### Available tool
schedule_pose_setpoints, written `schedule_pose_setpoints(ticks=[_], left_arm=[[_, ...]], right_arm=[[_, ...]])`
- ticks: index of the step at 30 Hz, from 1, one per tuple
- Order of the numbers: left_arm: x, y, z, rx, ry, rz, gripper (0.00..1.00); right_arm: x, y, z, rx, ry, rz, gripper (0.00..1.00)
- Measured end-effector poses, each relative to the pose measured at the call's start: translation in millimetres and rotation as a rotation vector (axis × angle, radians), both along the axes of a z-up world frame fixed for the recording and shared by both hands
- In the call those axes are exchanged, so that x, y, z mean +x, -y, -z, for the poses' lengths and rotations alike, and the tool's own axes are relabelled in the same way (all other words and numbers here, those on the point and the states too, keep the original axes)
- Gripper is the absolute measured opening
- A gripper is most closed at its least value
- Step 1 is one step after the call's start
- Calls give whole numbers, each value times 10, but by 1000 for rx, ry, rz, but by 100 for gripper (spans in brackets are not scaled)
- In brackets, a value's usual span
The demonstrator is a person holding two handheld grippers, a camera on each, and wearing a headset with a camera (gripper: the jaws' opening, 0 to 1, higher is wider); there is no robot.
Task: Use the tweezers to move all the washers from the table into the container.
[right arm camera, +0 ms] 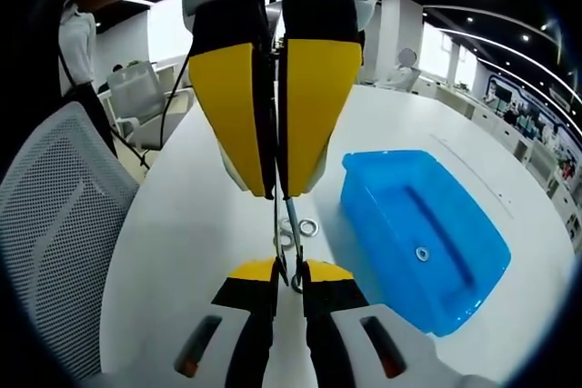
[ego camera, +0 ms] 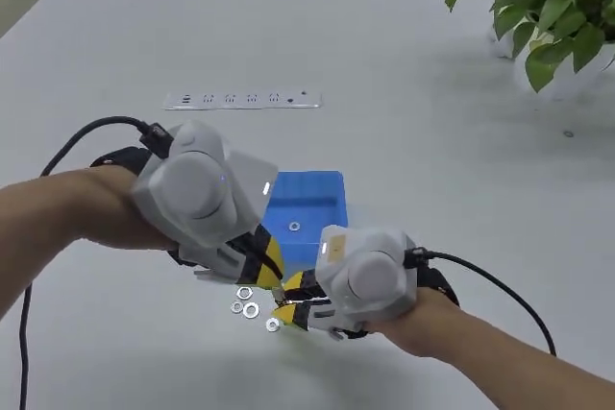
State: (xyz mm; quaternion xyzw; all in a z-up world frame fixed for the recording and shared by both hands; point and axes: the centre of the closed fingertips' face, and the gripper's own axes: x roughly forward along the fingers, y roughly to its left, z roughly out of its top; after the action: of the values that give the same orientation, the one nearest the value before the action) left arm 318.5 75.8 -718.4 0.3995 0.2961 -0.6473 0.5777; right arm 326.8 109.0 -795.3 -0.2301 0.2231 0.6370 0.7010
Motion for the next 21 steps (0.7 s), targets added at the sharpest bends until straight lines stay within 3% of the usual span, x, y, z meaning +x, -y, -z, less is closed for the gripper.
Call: schedule_pose_setpoints(ticks=[9,21], left_arm=[[29,-27,55,17,0,-13,5],[54,51,41,-22,-25,-45,5]], right_arm=[[13,0,28,-3,-14,7,12],[13,13,22,2,-19,24,11]])
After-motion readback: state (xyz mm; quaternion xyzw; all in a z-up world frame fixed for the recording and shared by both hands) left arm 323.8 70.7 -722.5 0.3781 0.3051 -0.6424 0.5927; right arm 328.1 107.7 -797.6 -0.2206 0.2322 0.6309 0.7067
